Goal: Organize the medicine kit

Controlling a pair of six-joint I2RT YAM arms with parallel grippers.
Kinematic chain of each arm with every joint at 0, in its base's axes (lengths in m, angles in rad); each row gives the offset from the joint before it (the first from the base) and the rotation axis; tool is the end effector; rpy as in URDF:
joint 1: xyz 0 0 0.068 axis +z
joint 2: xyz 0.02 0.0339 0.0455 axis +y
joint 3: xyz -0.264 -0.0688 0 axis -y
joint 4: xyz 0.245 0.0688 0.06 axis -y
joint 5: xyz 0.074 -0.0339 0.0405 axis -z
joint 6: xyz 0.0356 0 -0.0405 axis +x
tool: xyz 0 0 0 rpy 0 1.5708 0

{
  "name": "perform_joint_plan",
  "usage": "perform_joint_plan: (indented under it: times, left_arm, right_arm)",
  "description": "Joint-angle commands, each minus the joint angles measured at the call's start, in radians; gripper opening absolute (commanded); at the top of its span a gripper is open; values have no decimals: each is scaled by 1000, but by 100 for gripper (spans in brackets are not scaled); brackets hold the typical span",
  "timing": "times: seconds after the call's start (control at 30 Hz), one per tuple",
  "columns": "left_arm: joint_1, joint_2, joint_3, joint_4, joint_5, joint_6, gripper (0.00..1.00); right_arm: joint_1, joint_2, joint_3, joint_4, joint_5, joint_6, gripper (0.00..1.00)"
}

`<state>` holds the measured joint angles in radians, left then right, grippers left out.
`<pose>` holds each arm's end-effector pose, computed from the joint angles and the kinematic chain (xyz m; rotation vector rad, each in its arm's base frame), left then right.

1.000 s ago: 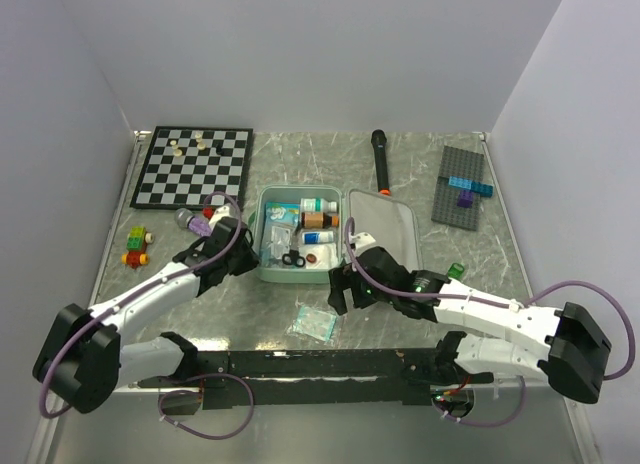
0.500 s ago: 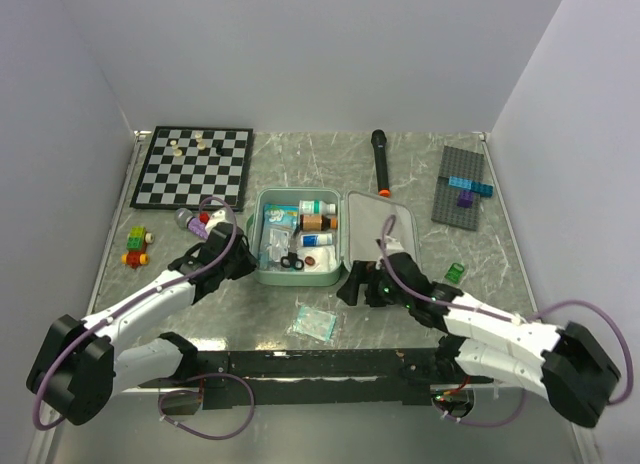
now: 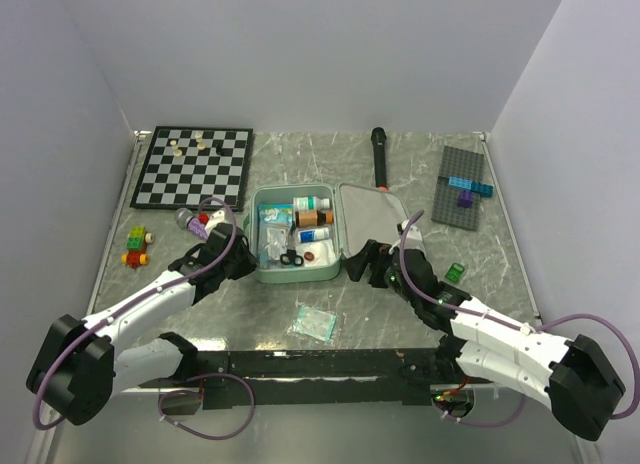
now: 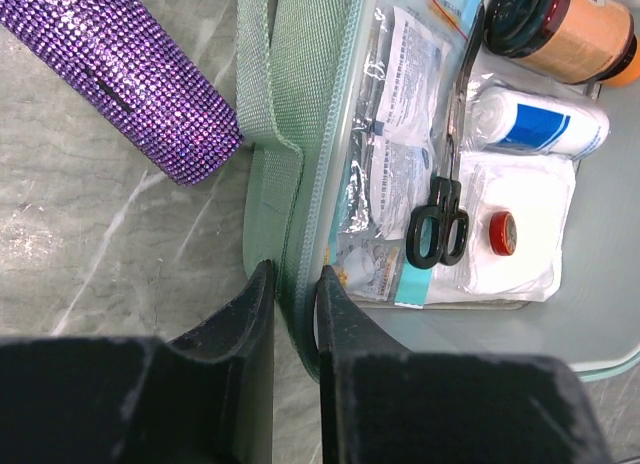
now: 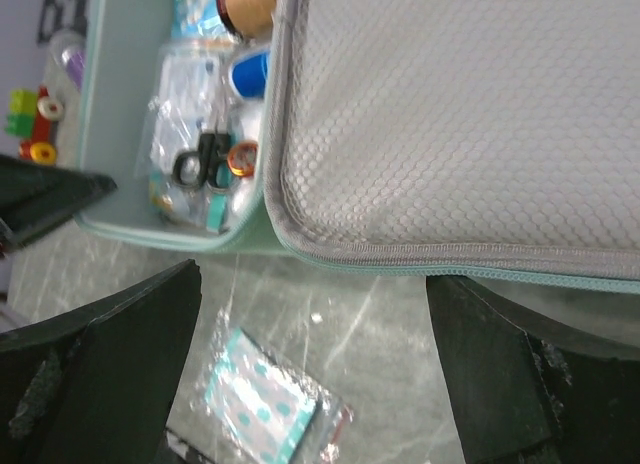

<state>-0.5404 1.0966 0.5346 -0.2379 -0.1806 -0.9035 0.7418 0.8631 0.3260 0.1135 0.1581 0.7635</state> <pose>0.1874 -0.1050 0.1904 -0.5214 2.3509 -0.4817 0.1432 0.1236 0.1954 0.1290 2.0783 0.7982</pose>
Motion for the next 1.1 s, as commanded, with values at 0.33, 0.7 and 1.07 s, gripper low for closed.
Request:
perform_joint_plan:
  times: [0.33, 0.7, 1.07]
  left_arm:
    - [-52, 65, -48, -80, 67, 23, 1]
    - [-53, -10, -30, -67, 79, 17, 2]
    - [-52, -207, 39, -63, 92, 69, 42]
  right_arm:
    - [-16, -32, 134, 239, 187, -231, 100]
    - [-50, 66, 415, 42, 87, -418, 100]
    - [-133, 201, 574, -142, -115, -351, 99]
